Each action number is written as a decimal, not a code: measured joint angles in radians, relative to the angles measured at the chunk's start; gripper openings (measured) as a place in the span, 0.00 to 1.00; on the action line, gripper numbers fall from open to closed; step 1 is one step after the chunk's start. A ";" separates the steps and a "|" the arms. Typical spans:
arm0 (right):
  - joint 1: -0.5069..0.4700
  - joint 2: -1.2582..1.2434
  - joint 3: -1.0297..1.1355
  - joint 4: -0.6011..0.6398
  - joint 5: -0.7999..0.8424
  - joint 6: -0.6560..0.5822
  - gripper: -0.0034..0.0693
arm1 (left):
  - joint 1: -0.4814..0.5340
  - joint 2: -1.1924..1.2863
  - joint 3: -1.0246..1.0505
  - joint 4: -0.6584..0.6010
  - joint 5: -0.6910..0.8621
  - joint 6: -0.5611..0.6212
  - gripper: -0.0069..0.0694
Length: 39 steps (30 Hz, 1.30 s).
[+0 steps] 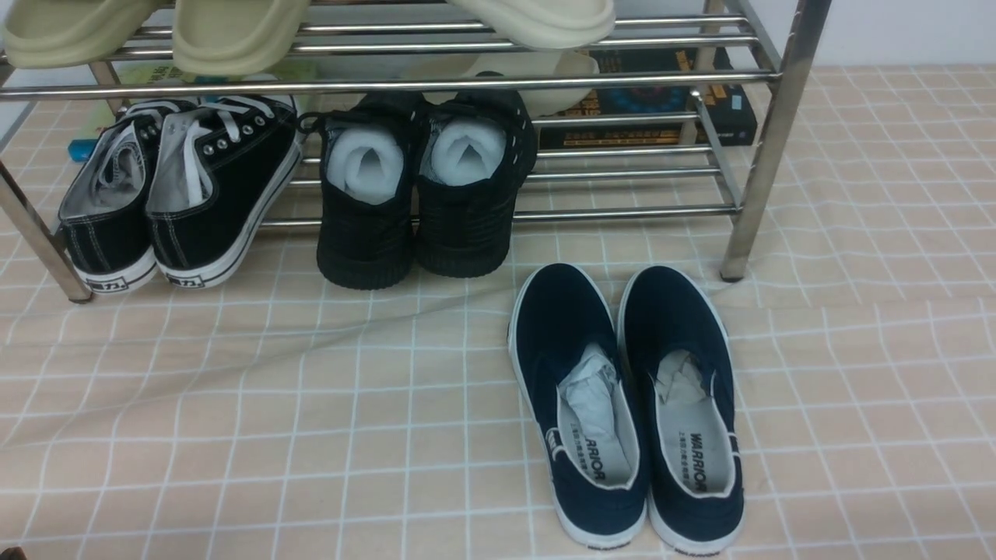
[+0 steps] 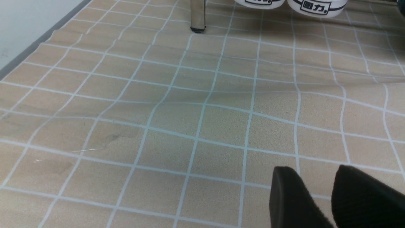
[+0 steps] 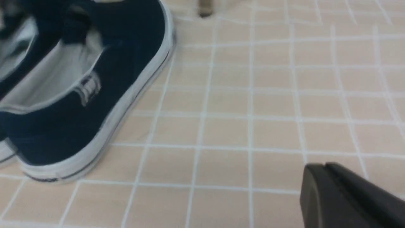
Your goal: Take the shoes off the shelf from the light coffee tablecloth by hand.
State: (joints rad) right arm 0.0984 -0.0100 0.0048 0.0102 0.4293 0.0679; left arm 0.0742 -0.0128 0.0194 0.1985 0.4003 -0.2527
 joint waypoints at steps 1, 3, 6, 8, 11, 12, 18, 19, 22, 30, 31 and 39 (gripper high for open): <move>-0.021 0.000 0.001 0.000 -0.010 0.001 0.06 | 0.000 0.000 0.000 0.000 0.000 0.000 0.40; -0.047 0.000 0.004 0.000 -0.020 0.001 0.06 | 0.000 0.000 0.000 0.000 0.000 0.000 0.40; -0.078 0.000 0.005 0.000 -0.025 0.001 0.07 | 0.000 0.000 0.000 0.000 0.000 0.000 0.40; -0.098 0.000 0.006 0.000 -0.027 0.001 0.07 | 0.000 0.000 0.000 0.000 0.000 0.000 0.40; -0.109 0.000 0.006 0.000 -0.027 0.001 0.08 | 0.000 0.000 0.000 0.000 0.000 0.000 0.40; -0.112 0.000 0.006 0.000 -0.027 0.001 0.08 | 0.000 0.000 0.000 0.000 0.000 0.000 0.40; -0.120 0.000 0.006 0.000 -0.027 0.001 0.09 | 0.000 0.000 0.000 0.000 0.000 0.000 0.40; -0.128 0.000 0.006 0.002 -0.027 0.001 0.09 | 0.000 0.000 0.000 0.000 0.000 0.000 0.40; -0.162 0.000 0.006 0.002 -0.027 0.001 0.09 | 0.000 0.000 0.000 0.000 0.000 0.000 0.40; -0.208 0.000 0.006 0.002 -0.027 0.001 0.11 | 0.000 0.000 0.000 0.000 0.000 0.000 0.40; -0.208 0.000 0.006 0.002 -0.027 0.002 0.11 | 0.000 0.000 0.000 0.000 0.000 0.000 0.40; -0.204 0.000 0.006 0.002 -0.027 0.002 0.12 | 0.000 0.000 0.000 0.000 0.000 0.000 0.40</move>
State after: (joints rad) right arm -0.1052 -0.0103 0.0111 0.0125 0.4020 0.0697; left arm 0.0742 -0.0128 0.0194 0.1985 0.4003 -0.2527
